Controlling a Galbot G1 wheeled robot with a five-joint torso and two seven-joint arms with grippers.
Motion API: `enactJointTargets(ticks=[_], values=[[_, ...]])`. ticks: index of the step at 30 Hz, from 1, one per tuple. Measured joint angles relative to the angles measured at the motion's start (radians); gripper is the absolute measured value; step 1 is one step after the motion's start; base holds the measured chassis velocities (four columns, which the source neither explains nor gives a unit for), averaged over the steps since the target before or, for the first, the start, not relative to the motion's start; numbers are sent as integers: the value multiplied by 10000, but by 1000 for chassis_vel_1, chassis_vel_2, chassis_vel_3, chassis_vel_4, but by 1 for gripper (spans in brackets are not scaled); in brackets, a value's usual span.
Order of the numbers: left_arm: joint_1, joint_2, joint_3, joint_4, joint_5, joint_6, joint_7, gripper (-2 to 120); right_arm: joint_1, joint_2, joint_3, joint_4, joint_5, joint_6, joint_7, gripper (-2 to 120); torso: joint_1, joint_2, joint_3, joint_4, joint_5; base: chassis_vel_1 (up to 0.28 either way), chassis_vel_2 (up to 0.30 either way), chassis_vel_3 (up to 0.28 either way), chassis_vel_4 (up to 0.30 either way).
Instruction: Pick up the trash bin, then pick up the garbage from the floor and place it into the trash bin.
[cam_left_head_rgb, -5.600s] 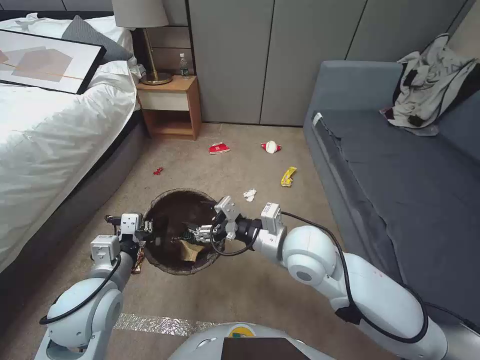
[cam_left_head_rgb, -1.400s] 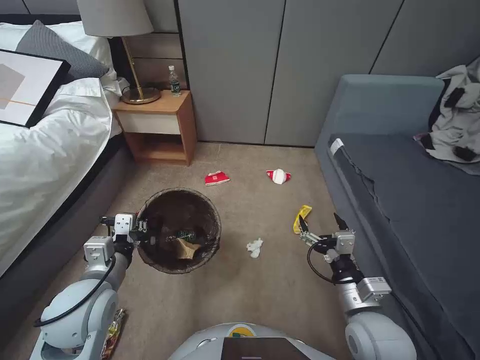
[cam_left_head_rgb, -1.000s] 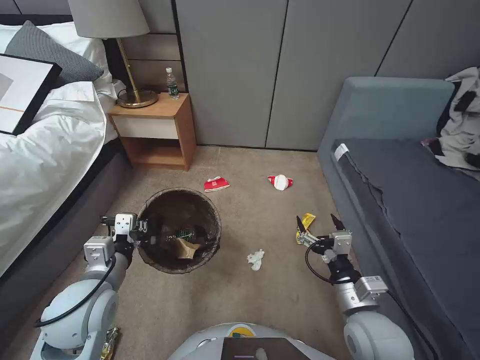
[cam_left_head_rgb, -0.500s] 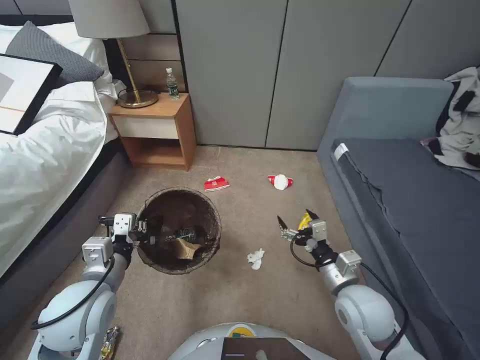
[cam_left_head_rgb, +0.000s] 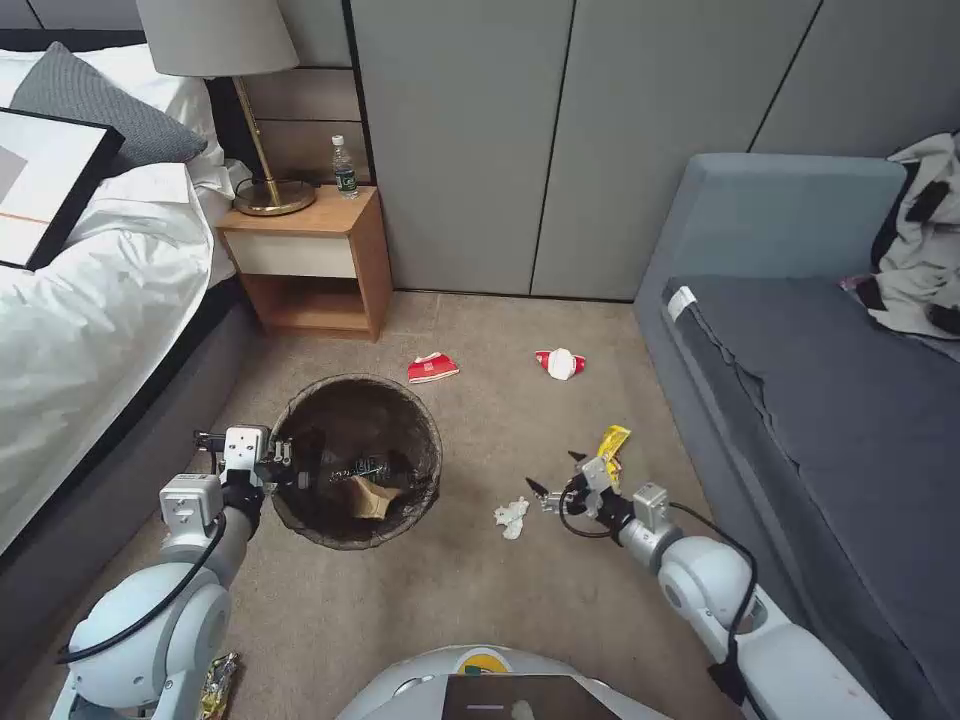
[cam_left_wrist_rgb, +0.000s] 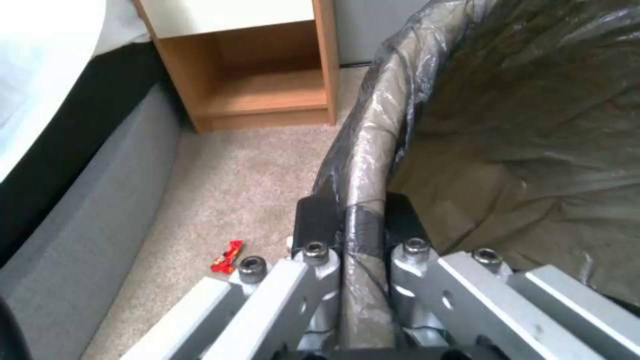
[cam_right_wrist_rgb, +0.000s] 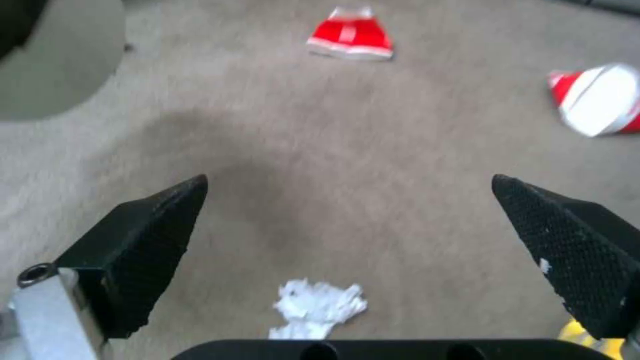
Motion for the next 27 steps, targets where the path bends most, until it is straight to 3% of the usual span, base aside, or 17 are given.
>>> enactJointTargets(ticks=[16,27], values=[[-24,14,7,56,-21,14,-48,3,858,313,-1349,-1599,-50,-828,273,100,0,0,0,-1,-2,0,0,0,0],[-55,-59,1,179,-33,2,-37,3,1854,1098,-1910,-3285,-290,-912,395,100,0,0,0,0,-2,0,0,0,0]])
